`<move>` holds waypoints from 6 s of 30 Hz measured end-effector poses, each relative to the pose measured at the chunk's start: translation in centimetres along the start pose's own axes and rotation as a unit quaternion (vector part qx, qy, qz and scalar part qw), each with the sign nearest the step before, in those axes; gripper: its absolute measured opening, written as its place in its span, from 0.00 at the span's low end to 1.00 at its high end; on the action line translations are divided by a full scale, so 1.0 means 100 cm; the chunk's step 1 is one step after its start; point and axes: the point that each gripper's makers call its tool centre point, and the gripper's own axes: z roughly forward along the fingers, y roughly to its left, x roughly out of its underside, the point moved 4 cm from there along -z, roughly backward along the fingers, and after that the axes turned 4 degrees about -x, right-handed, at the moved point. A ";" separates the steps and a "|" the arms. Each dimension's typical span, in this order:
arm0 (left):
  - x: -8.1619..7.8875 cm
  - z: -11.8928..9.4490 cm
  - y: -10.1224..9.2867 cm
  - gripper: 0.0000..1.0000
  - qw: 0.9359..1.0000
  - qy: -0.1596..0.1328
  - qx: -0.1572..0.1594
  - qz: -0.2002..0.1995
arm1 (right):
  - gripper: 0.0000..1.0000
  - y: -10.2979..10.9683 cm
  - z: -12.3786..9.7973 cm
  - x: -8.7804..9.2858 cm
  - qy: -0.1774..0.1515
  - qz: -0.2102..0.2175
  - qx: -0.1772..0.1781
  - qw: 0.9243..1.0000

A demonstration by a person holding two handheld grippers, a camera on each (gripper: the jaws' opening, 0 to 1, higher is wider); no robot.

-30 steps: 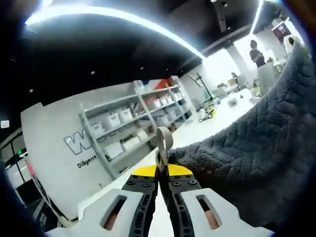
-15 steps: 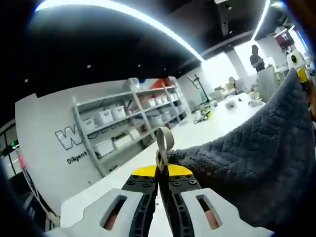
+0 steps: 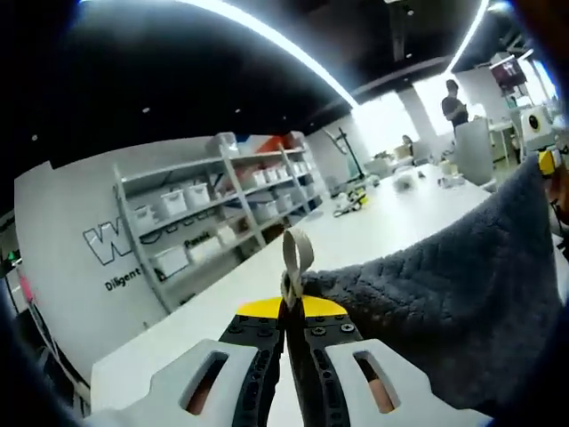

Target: Open the folded towel by lifting each exposed corner and separating the folded layers until the towel lies flat within the target outline without major curled edges

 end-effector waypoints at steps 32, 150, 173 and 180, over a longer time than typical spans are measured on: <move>0.013 0.089 -0.079 0.04 0.994 0.025 0.111 0.008 | 0.00 -0.029 -0.068 0.038 0.008 0.017 0.115 0.993; 0.047 0.039 -0.173 0.92 0.960 0.081 0.150 -0.220 | 0.98 -0.075 -0.070 0.083 0.200 -0.111 0.048 0.972; 0.010 -0.096 -0.106 0.32 0.969 0.007 -0.016 -0.247 | 0.88 -0.085 -0.029 0.032 0.136 -0.119 0.040 0.983; 0.018 -0.116 -0.118 0.28 0.973 0.036 -0.044 -0.226 | 0.84 -0.092 -0.026 0.034 0.137 -0.102 0.039 0.985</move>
